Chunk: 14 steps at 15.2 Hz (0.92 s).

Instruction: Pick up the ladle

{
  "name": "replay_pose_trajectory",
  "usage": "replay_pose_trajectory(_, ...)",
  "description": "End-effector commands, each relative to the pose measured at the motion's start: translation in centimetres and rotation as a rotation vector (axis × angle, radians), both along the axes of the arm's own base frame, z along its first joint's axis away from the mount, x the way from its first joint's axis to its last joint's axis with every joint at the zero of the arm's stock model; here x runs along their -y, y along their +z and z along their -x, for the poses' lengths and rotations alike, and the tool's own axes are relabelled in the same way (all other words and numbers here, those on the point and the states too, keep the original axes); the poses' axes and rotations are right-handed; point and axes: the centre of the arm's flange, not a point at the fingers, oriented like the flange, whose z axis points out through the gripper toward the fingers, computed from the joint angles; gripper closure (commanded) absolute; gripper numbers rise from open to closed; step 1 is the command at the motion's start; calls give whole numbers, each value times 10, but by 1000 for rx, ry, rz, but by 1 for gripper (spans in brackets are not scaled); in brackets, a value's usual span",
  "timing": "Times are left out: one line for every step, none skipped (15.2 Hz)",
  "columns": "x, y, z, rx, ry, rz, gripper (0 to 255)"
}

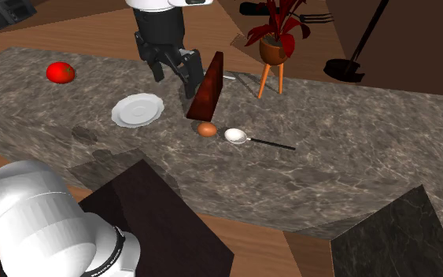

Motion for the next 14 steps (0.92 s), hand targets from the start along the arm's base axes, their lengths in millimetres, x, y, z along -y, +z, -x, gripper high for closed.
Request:
replay_pose_trajectory(0,0,0,0,0,0,0)
replay_pose_trajectory(-3,-10,-7,3,-30,-1,0)
replay_pose_trajectory(-5,-20,-15,6,-60,-1,0)
replay_pose_trajectory(-8,-30,-23,8,-89,-2,0)
replay_pose_trajectory(-10,-40,-30,11,-119,-3,0)
replay_pose_trajectory(-12,-50,-38,14,-149,-3,0)
replay_pose_trajectory(-14,-60,-46,16,-179,-4,0)
replay_pose_trajectory(-15,-70,-54,19,-209,-5,0)
replay_pose_trajectory(-16,-80,-62,22,-239,-5,0)
replay_pose_trajectory(-17,-90,-70,25,-268,-6,0)
replay_pose_trajectory(-18,-100,-78,28,-298,-7,0)
replay_pose_trajectory(-19,-110,-87,30,-328,-7,0)
replay_pose_trajectory(-19,-120,-95,33,-358,-8,0)
replay_pose_trajectory(-19,-130,-103,36,-388,-8,0)
